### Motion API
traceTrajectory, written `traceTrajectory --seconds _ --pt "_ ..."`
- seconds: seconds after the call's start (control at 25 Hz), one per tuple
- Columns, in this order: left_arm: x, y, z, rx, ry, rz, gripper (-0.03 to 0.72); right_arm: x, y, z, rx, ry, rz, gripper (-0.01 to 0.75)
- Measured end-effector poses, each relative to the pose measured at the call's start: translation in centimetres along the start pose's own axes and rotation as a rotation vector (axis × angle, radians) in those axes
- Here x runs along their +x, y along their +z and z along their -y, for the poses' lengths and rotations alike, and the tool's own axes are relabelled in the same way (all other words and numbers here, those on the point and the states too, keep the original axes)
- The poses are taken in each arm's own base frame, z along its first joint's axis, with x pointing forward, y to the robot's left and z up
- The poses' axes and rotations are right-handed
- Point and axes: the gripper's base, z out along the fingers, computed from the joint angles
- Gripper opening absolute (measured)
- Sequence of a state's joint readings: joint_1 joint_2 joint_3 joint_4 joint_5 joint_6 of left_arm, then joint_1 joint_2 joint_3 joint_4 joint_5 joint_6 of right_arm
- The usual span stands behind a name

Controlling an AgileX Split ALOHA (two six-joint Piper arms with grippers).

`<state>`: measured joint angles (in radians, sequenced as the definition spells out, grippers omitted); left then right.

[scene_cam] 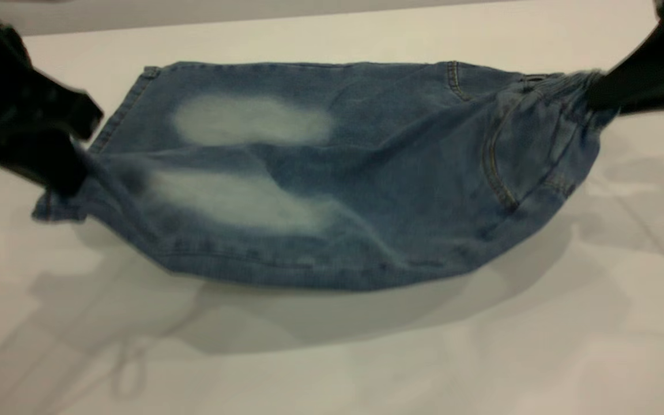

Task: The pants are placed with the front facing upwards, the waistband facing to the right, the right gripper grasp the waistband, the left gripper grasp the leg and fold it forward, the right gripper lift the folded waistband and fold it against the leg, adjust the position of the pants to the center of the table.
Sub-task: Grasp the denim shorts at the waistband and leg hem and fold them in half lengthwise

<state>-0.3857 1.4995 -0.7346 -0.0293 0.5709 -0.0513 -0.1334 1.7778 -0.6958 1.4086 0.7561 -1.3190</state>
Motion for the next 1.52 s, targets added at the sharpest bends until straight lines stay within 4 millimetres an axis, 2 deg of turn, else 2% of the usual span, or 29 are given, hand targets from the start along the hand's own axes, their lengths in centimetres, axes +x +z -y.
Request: traceTrajectory --seconds 0.24,0.56,0.8,1.0,1.24,1.36,1.52 --pt "-1.8 -1.7 0.1 0.008 0.021 0.150 0.029 -0.9 -1.1 -0.9 0.010 -0.013 0.064 0.036" --pt "-3.5 -2.2 0.2 0.013 0.026 0.337 0.029 -3.7 -1.7 -1.5 0.005 -0.082 0.140 0.036" --pt "-4.4 -2.4 0.2 0.016 0.023 0.431 0.029 -4.9 -1.9 -1.9 0.004 -0.101 0.178 0.036" --pt "-5.1 -1.9 0.2 0.018 0.022 0.481 0.029 -5.6 -2.1 -1.6 0.041 -0.060 0.243 0.036" --pt "-5.7 0.3 0.2 0.016 0.021 0.488 0.029 -5.8 -2.0 -1.2 0.084 -0.065 0.261 0.036" --pt "-5.9 1.1 0.2 0.017 0.017 0.494 0.029 -5.8 -1.5 -0.7 0.087 -0.051 0.273 0.036" --pt "-6.2 0.9 0.2 0.019 0.013 0.535 0.029 -5.7 -0.2 0.4 0.065 -0.026 0.276 0.036"
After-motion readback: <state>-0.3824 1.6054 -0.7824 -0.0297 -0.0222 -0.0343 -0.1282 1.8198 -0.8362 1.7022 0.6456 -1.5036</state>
